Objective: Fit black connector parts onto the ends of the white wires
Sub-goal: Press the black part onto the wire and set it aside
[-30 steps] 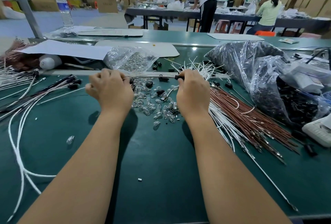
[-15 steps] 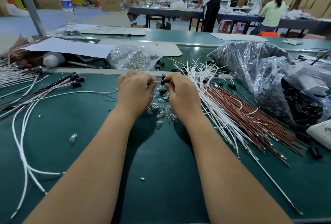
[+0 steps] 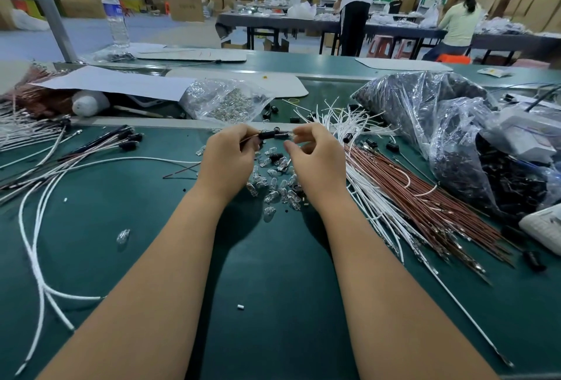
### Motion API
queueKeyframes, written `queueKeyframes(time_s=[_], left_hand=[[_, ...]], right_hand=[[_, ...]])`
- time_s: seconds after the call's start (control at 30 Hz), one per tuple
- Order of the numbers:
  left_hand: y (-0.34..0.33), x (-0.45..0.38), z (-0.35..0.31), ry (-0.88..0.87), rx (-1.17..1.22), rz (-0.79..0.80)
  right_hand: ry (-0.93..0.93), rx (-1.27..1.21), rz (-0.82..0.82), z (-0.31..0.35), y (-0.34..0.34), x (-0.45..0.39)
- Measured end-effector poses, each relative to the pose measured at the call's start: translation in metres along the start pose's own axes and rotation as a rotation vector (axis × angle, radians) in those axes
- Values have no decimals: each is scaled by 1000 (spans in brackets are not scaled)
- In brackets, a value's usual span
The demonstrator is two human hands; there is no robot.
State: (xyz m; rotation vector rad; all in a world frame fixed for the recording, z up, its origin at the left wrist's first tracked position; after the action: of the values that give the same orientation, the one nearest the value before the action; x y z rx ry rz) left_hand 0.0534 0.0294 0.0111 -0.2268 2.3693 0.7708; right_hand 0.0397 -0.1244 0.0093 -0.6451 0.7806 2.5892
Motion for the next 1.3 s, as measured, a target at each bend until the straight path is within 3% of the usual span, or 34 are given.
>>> queueKeyframes(time_s=[0.53,0.8,1.3], left_hand=[[-5,1,-1,-12,-4,49],[-3,1,-1,-36,-5,44],[-7,4,0,-42,67,109]], right_hand=[[-79,-207,14,0,3,-5],[-89,-145,-31,1,2,-2],[-88,-192,34,5,3,-2]])
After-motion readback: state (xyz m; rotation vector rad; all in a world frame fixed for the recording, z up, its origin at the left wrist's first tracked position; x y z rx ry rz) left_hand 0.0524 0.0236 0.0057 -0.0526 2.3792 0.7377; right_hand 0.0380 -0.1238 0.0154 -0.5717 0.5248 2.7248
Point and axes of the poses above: each hand's wrist, its own x-axis away from the middle knuckle, its own y-axis out of the back of the hand, z = x × y, the point moved 3 cm from there along -x, towards the middle knuckle, and after that the axes turned 4 degrees about x, right-handed, at the moved point
